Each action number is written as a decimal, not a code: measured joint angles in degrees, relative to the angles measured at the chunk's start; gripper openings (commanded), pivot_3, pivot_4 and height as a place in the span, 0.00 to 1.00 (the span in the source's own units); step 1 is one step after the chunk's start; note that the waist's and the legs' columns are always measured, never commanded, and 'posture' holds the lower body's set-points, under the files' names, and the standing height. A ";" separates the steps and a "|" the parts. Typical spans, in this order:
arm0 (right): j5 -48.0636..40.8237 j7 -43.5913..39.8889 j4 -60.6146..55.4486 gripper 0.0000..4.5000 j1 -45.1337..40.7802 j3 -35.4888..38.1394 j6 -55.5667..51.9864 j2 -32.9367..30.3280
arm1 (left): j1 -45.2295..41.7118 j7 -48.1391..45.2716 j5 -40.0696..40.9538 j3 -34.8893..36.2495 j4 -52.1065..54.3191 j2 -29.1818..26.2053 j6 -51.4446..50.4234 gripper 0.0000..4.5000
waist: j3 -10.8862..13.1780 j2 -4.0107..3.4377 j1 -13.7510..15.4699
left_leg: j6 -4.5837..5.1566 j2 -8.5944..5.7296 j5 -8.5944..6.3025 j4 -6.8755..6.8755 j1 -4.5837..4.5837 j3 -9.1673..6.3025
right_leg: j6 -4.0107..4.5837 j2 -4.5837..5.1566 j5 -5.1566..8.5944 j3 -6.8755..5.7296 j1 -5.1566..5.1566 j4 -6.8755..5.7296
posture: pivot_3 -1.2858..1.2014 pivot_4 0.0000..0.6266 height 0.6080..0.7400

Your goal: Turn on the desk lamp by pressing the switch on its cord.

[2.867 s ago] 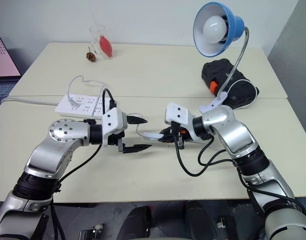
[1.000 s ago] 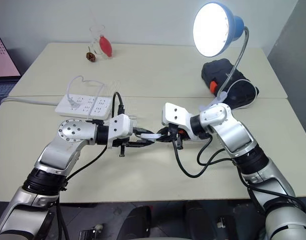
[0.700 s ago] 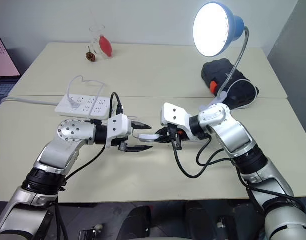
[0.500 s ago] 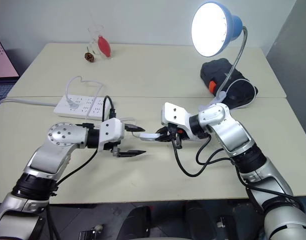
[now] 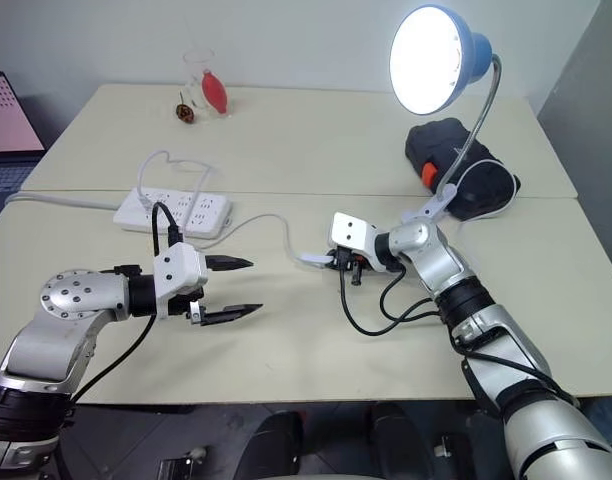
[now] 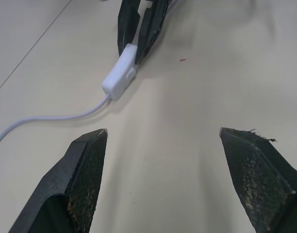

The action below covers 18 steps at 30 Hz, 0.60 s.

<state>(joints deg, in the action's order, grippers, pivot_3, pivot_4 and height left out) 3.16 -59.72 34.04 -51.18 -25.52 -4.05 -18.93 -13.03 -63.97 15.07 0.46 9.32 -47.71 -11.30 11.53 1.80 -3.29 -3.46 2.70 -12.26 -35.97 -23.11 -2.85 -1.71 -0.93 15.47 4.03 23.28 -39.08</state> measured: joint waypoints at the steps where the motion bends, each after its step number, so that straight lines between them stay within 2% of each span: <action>1: 0.32 0.04 0.78 0.28 -0.05 0.01 0.44 0.00 | 0.01 0.30 0.08 0.00 0.21 0.00 -0.27 0.85 | 0.00 0.00 0.00 | 0.00 0.00 0.00 0.00 0.01 -0.02 | 0.00 0.00 0.00 -0.01 0.00 -0.02 | 0.52 0.24 1.00; 7: 0.03 -2.05 0.28 0.60 0.40 1.81 -0.76 -1.79 | -0.18 2.21 1.51 1.41 1.34 0.11 -3.13 0.85 | 0.01 -0.02 0.05 | 0.00 0.00 0.00 0.00 -0.02 -0.02 | 0.01 0.00 0.00 -0.02 0.00 -0.01 | 0.52 0.24 1.00; 13: -2.83 -5.39 -13.82 0.93 4.23 5.61 -6.99 -7.84 | -1.47 2.95 2.78 2.15 2.45 -0.81 -6.94 0.85 | 0.01 -0.02 0.09 | 0.00 0.00 0.00 0.02 -0.07 -0.04 | 0.01 0.00 0.00 -0.02 0.01 0.02 | 0.52 0.24 1.00; 14: -3.61 -6.03 -16.92 0.96 5.35 6.50 -8.53 -9.24 | -1.40 3.09 2.66 2.16 2.65 -1.46 -7.35 0.85 | 0.01 -0.02 0.09 | 0.00 0.00 0.00 0.02 -0.06 -0.04 | 0.00 0.00 0.00 -0.03 0.00 0.02 | 0.52 0.24 1.00; 18: -8.23 -9.59 -31.80 0.96 11.13 9.55 -15.73 -16.68 | 0.36 2.57 1.33 2.26 4.09 -4.60 -7.01 0.85 | 0.04 -0.06 0.16 | 0.00 0.00 0.00 0.03 -0.08 -0.04 | -0.01 0.01 0.03 -0.02 0.02 0.04 | 0.52 0.24 1.00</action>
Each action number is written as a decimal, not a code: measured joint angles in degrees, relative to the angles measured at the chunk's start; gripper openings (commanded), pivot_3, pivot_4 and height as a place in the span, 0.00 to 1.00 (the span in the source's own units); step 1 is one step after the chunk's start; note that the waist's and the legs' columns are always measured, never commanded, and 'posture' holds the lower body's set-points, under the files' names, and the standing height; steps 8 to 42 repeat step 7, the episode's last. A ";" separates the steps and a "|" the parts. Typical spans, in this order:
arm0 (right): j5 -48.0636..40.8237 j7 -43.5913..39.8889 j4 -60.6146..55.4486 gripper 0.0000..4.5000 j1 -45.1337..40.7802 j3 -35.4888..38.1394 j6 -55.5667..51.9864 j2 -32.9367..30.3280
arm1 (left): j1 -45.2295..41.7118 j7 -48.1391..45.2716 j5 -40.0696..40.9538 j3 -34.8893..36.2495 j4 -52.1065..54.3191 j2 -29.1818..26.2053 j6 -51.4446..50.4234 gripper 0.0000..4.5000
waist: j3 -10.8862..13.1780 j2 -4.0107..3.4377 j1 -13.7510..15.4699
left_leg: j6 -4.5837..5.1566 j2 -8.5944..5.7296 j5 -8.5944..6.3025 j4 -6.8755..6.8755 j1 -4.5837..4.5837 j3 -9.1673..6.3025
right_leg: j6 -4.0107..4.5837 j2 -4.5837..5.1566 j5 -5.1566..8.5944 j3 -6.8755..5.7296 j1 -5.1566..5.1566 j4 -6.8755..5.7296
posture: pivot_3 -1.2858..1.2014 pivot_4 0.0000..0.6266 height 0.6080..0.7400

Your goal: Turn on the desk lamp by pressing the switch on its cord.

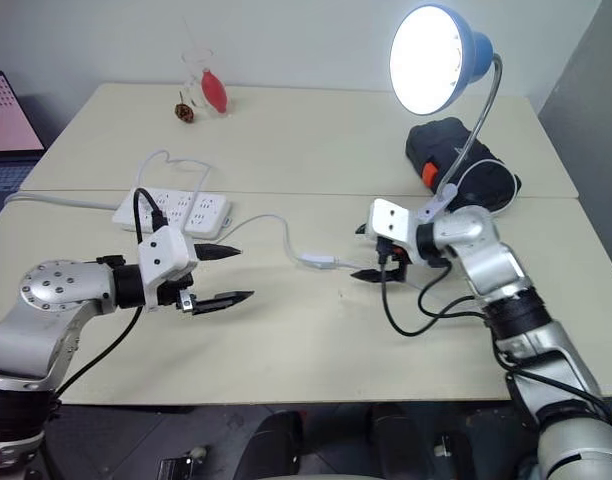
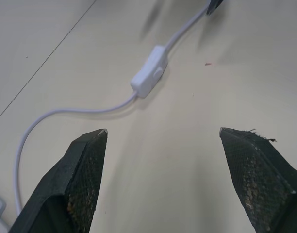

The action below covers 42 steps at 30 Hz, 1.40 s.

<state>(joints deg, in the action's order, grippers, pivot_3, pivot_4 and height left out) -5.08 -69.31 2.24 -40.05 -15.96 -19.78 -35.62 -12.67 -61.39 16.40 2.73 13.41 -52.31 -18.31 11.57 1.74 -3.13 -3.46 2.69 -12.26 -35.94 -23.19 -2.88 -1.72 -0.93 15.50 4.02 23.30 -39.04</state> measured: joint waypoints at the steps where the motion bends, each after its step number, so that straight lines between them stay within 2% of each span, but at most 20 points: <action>1: -1.38 -0.80 -3.36 0.96 1.27 1.31 -1.98 -1.69 | 0.35 -0.07 -0.08 0.03 0.09 -0.32 -0.02 0.85 | 0.00 0.00 0.02 | 0.00 0.00 0.00 0.00 0.01 0.00 | 0.00 0.00 0.00 0.00 -0.01 0.00 | 0.52 0.24 1.00; 5: -5.79 -2.67 -12.81 0.96 5.71 3.71 -6.83 -6.33 | 1.15 -0.54 0.29 0.01 1.09 -0.33 -0.07 0.85 | -0.01 0.02 0.05 | 0.00 0.01 0.00 -0.02 0.08 0.01 | 0.00 0.00 0.00 0.01 -0.04 0.00 | 0.52 0.24 1.00; 7: -6.97 -2.60 -14.40 0.96 6.71 3.72 -8.33 -6.64 | 1.26 -0.73 0.59 0.01 1.93 -0.33 -0.10 0.85 | -0.01 0.01 -0.15 | 0.00 0.01 0.00 -0.02 0.15 0.06 | -0.03 0.00 -0.02 0.05 -0.06 -0.01 | 0.52 0.24 1.00; 42: -6.97 -2.60 -14.40 0.96 6.71 3.72 -8.33 -6.64 | 1.26 -0.73 0.59 0.01 1.93 -0.33 -0.10 0.85 | -0.01 0.01 -0.15 | 0.00 0.01 0.00 -0.02 0.15 0.06 | -0.03 0.00 -0.02 0.05 -0.06 -0.01 | 0.52 0.24 1.00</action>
